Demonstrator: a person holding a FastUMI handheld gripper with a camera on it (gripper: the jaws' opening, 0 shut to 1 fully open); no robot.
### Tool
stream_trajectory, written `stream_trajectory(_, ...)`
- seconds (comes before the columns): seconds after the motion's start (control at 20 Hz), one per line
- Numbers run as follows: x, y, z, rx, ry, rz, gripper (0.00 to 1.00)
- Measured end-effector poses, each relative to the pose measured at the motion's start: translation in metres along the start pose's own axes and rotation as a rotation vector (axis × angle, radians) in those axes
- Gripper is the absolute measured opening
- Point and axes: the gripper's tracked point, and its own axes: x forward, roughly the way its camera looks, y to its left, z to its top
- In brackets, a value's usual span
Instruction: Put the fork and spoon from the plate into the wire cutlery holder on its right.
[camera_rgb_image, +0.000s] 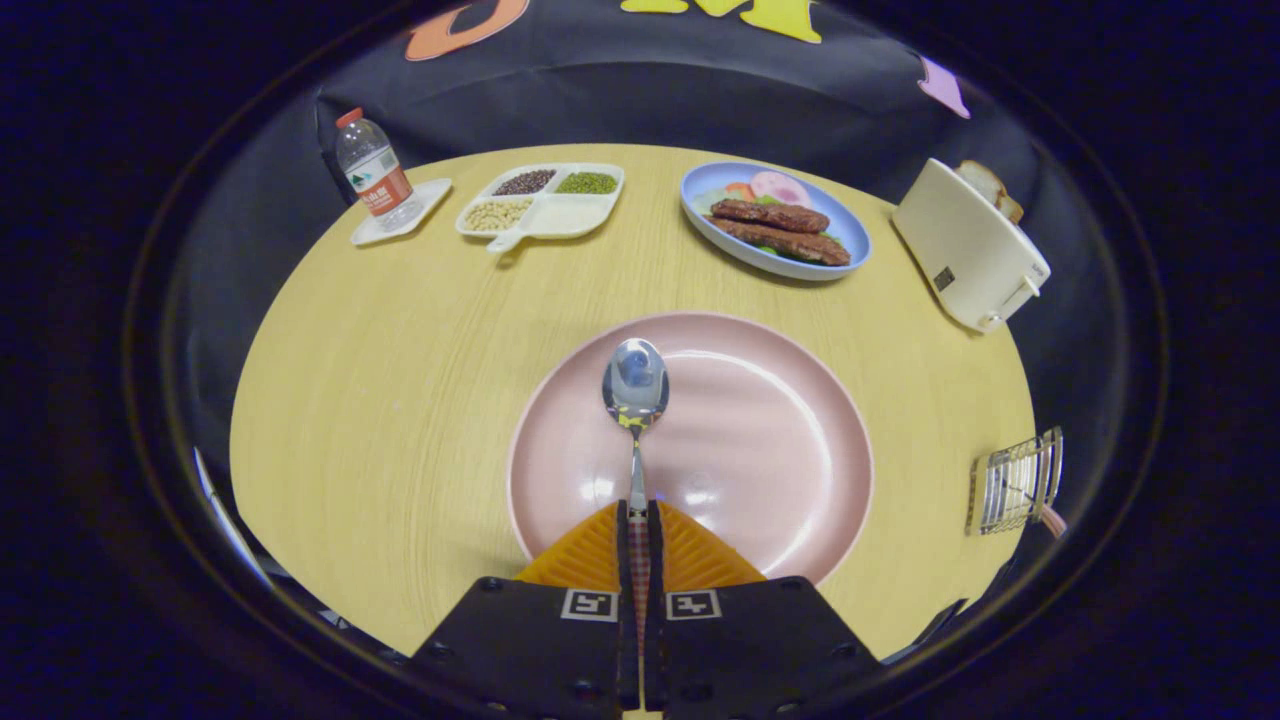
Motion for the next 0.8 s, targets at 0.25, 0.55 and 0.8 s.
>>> stream_trajectory(0.25,-0.045,-0.021,0.018,-0.012,-0.052,0.015,0.03)
stream_trajectory(0.55,-0.104,-0.068,0.040,0.012,-0.103,0.005,0.03)
stream_trajectory(0.8,-0.140,-0.116,0.044,0.019,-0.122,-0.006,0.03)
